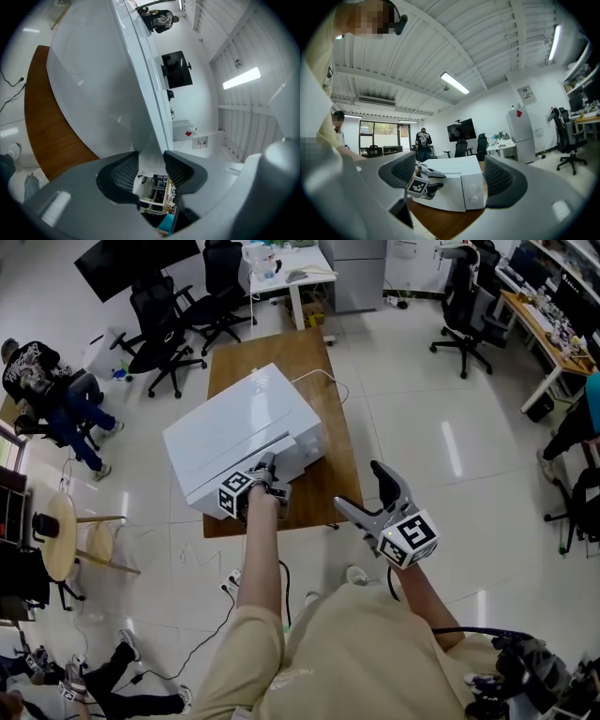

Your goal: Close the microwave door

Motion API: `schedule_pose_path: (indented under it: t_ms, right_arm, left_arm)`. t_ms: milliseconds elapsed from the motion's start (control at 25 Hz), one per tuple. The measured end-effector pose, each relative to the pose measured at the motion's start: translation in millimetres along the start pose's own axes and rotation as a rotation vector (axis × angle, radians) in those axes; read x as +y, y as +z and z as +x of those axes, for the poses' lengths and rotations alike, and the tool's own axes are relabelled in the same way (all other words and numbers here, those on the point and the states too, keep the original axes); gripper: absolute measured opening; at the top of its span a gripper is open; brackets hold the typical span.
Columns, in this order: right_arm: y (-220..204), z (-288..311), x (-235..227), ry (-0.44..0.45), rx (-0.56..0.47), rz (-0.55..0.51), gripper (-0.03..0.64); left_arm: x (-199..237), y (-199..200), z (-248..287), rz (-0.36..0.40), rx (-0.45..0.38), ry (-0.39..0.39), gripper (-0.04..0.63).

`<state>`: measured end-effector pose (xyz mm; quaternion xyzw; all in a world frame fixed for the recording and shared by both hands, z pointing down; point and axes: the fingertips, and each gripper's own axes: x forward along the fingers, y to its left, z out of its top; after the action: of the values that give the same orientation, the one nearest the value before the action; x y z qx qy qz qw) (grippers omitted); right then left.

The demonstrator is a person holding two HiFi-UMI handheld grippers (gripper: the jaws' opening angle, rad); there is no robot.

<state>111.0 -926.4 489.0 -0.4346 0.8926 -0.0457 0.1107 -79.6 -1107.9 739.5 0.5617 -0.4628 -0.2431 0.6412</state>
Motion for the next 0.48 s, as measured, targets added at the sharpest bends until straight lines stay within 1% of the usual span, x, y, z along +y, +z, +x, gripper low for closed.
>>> schedule_pose_path:
  t_ms: [160, 320, 400, 480]
  right_arm:
    - [-5, 9, 0, -0.001, 0.006, 0.008, 0.443]
    - [-5, 23, 0, 0.028, 0.002, 0.026, 0.445]
    - [-6, 22, 8, 0.049, -0.001, 0.024, 0.445]
    - [-4, 18, 18, 0.070, -0.004, 0.022, 0.443]
  left_arm:
    - [1, 11, 8, -0.015, -0.002, 0.007, 0.185]
    - [-3, 16, 21, -0.022, -0.012, 0.029, 0.187]
    - [-1, 10, 19, 0.006, 0.005, 0.006, 0.186]
    - [0, 4, 9, 0.088, 0.027, -0.027, 0.177]
